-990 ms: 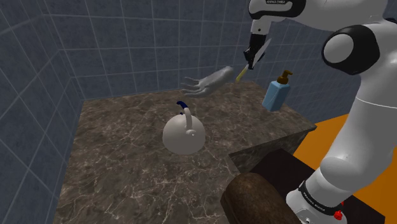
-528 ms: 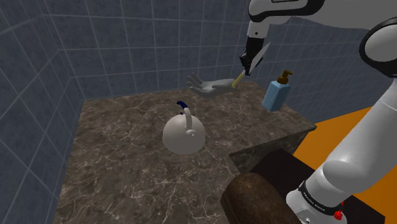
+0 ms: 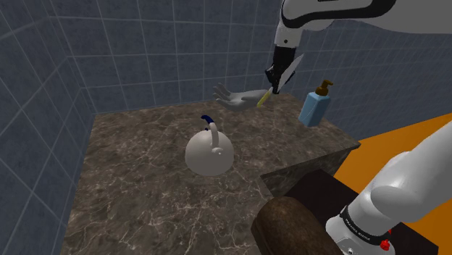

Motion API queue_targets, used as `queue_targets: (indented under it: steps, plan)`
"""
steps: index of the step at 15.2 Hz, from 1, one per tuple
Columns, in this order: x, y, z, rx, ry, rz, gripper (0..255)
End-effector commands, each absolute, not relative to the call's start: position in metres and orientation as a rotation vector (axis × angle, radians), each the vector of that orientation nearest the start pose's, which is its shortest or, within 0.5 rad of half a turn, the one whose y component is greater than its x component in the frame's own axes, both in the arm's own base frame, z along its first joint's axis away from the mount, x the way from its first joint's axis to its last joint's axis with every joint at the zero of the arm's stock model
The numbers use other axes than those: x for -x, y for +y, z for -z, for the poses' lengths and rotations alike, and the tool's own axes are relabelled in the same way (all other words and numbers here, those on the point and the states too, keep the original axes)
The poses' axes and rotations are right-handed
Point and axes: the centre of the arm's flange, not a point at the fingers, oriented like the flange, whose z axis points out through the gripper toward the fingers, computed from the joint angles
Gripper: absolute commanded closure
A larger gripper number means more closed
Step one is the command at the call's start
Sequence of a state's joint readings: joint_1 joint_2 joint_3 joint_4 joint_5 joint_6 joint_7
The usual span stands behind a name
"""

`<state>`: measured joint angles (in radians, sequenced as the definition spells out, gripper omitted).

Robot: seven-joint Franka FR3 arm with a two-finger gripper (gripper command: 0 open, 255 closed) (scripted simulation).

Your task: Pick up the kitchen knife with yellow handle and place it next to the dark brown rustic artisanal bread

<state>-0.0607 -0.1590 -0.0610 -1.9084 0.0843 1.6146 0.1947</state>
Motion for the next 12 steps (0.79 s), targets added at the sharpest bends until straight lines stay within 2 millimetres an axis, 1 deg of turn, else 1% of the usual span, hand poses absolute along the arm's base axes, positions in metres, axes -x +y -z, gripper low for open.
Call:
queue_targets:
  steps: [1,12]
  plan:
    - [-0.480,-0.031,-0.554,3.006,0.494,-0.212,255]
    - [-0.421,0.102,-0.554,3.006,0.494,-0.212,255]
